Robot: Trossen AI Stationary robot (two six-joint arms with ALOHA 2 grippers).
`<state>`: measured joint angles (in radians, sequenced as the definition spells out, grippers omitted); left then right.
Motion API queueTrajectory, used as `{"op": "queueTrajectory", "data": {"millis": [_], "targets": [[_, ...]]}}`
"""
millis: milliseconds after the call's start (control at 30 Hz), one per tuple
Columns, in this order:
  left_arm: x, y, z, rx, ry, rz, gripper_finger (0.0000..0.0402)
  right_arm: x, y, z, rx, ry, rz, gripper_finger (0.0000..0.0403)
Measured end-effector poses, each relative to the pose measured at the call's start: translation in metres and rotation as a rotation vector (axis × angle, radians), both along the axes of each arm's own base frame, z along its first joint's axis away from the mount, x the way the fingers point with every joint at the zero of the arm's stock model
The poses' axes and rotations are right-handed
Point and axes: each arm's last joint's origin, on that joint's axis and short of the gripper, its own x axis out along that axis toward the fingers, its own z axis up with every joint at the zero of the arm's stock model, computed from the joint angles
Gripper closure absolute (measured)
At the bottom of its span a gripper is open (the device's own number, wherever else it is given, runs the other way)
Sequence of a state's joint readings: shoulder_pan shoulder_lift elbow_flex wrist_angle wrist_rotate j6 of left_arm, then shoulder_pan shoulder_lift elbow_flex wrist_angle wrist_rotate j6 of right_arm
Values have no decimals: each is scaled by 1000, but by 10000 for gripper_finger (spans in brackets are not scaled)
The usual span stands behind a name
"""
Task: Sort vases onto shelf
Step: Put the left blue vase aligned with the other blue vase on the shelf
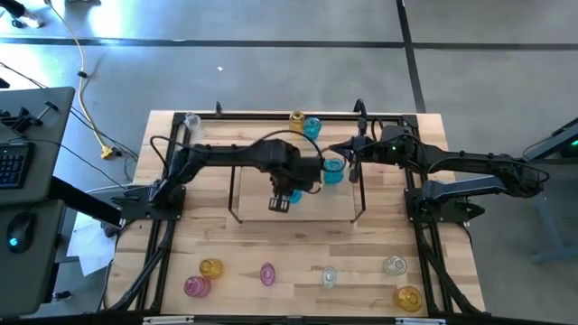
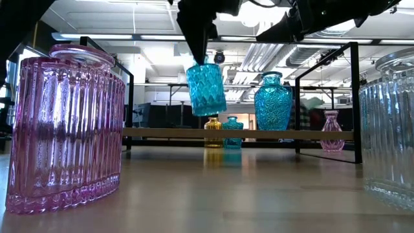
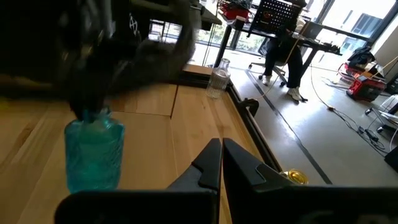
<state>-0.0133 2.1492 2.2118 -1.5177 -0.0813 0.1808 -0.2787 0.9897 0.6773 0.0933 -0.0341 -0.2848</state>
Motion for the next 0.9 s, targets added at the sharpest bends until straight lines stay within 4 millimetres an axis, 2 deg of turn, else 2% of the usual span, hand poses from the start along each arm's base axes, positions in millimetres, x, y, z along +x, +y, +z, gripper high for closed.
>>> {"op": "queueTrajectory", "data": {"millis": [200,900], "targets": [[9,-9,-15,-3,18,-21,387,0,0,0,16,-3,-4,403],[14,-12,-19,-6,-24,-5,338,0,0,-2,26,10,-5,403]]}}
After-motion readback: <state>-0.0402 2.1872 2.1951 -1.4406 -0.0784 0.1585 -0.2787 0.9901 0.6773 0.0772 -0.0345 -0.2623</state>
